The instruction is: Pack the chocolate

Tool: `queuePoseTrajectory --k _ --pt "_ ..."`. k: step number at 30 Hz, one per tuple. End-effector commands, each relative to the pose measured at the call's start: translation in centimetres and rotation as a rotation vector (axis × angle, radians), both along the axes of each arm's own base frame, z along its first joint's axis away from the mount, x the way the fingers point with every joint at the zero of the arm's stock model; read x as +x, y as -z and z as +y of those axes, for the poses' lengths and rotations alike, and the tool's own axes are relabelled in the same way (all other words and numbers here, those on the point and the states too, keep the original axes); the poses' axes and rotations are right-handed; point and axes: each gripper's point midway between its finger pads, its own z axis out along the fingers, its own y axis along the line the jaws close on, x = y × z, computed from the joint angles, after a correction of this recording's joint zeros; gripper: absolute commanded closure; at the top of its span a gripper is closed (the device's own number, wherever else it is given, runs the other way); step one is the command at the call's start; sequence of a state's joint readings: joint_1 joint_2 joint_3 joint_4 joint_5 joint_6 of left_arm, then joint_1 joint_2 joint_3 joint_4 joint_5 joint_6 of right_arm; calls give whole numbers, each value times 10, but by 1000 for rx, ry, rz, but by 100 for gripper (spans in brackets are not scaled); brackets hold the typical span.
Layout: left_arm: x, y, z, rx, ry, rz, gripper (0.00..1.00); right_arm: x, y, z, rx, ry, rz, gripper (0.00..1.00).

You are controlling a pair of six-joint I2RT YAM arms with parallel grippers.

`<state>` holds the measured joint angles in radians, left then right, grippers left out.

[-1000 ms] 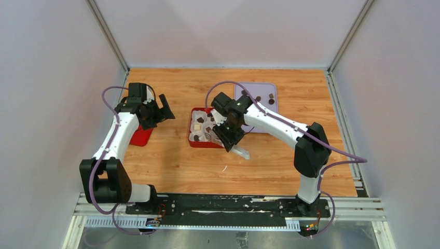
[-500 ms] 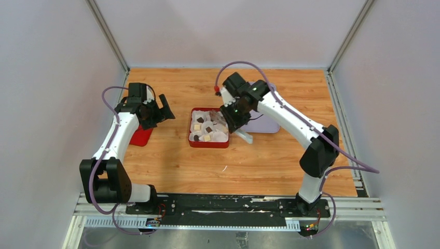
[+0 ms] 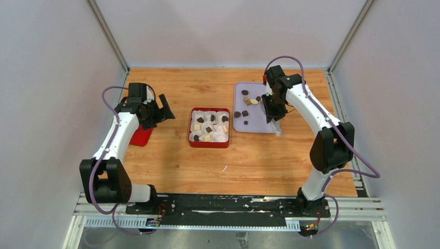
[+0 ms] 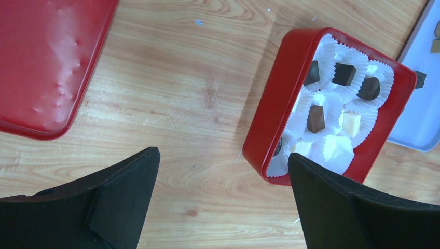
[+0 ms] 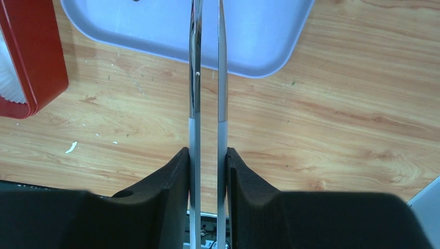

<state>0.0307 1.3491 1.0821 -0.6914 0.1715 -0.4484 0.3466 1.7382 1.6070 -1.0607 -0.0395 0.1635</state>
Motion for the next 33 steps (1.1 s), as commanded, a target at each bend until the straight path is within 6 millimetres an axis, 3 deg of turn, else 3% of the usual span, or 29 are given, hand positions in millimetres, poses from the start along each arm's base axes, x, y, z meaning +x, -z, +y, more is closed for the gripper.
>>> queuePoseTrajectory --k 1,18,33 --pt "-1 -8 3 12 -5 -20 0 12 11 -12 -39 33 5 67" --pt "0 -9 5 20 -13 -21 0 62 50 6 -28 -3 48 58" --pt "5 -10 6 23 -16 -16 0 89 63 16 -8 -21 76 55"
